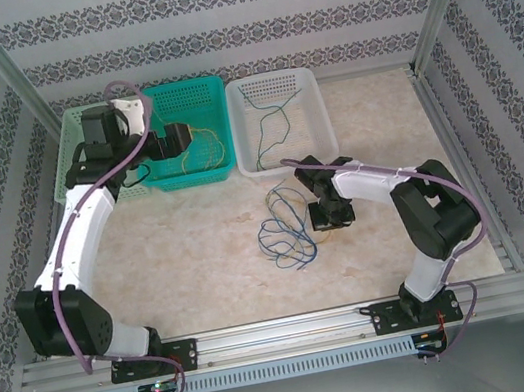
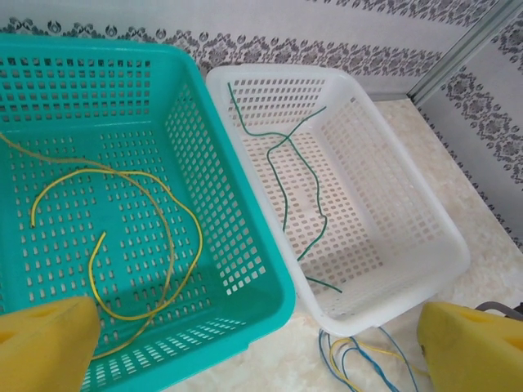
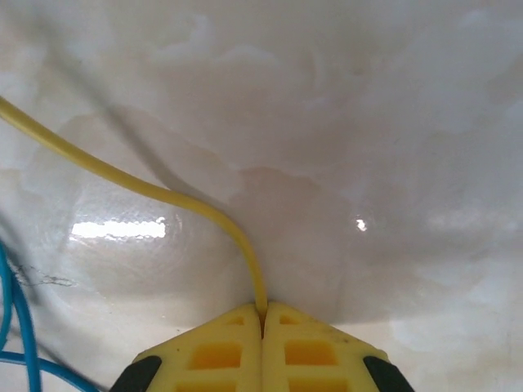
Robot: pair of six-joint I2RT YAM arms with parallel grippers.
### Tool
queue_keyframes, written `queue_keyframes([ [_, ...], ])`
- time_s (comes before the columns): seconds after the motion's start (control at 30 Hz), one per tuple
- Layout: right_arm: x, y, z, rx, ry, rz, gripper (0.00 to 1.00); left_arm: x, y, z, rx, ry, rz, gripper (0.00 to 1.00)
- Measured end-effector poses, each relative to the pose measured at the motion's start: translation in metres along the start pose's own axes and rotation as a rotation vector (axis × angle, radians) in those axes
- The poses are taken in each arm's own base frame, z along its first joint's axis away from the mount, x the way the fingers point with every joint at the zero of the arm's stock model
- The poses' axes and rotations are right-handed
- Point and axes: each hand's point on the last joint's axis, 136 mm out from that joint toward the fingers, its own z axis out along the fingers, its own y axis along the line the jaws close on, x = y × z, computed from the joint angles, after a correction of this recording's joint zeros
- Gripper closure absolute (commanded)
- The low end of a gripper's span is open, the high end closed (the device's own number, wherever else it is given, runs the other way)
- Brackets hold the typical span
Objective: Untangle the cables
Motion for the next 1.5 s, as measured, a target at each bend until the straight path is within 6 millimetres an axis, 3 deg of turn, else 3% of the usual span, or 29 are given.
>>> queue_keyframes([
  [0.17,-0.007,-0.013,-0.033,0.026,-0.103,0.007,1.00,0.002,-0.007,-0.001,0.012,-0.004,0.011,0.00],
  [0.33,-0.028,-0.030,-0.106,0.040,-0.329,0.023,1.00,0.016,-0.019,0.008,0.039,0.027,0.005,0.00],
  [0.47,-0.038,-0.044,-0.160,0.068,-0.485,0.031,1.00,0.025,-0.052,0.016,0.110,0.047,0.040,0.00],
  [0.57,-0.040,-0.050,-0.185,0.092,-0.555,0.019,1.00,0.035,-0.090,0.024,0.206,0.053,0.084,0.00],
  [0.77,-0.041,-0.029,-0.211,0.093,-0.644,-0.075,1.00,0.064,-0.155,0.039,0.395,0.103,0.095,0.03],
  [0.97,-0.041,-0.015,-0.222,0.090,-0.703,-0.132,1.00,0.094,-0.199,0.053,0.511,0.168,0.064,0.06],
  [1.23,-0.044,-0.001,-0.263,-0.019,-0.871,-0.127,1.00,0.119,-0.217,0.072,0.556,0.233,-0.003,0.09],
  [1.5,-0.045,0.025,-0.275,-0.112,-0.937,-0.126,1.00,0.136,-0.228,0.094,0.525,0.294,-0.075,0.12],
])
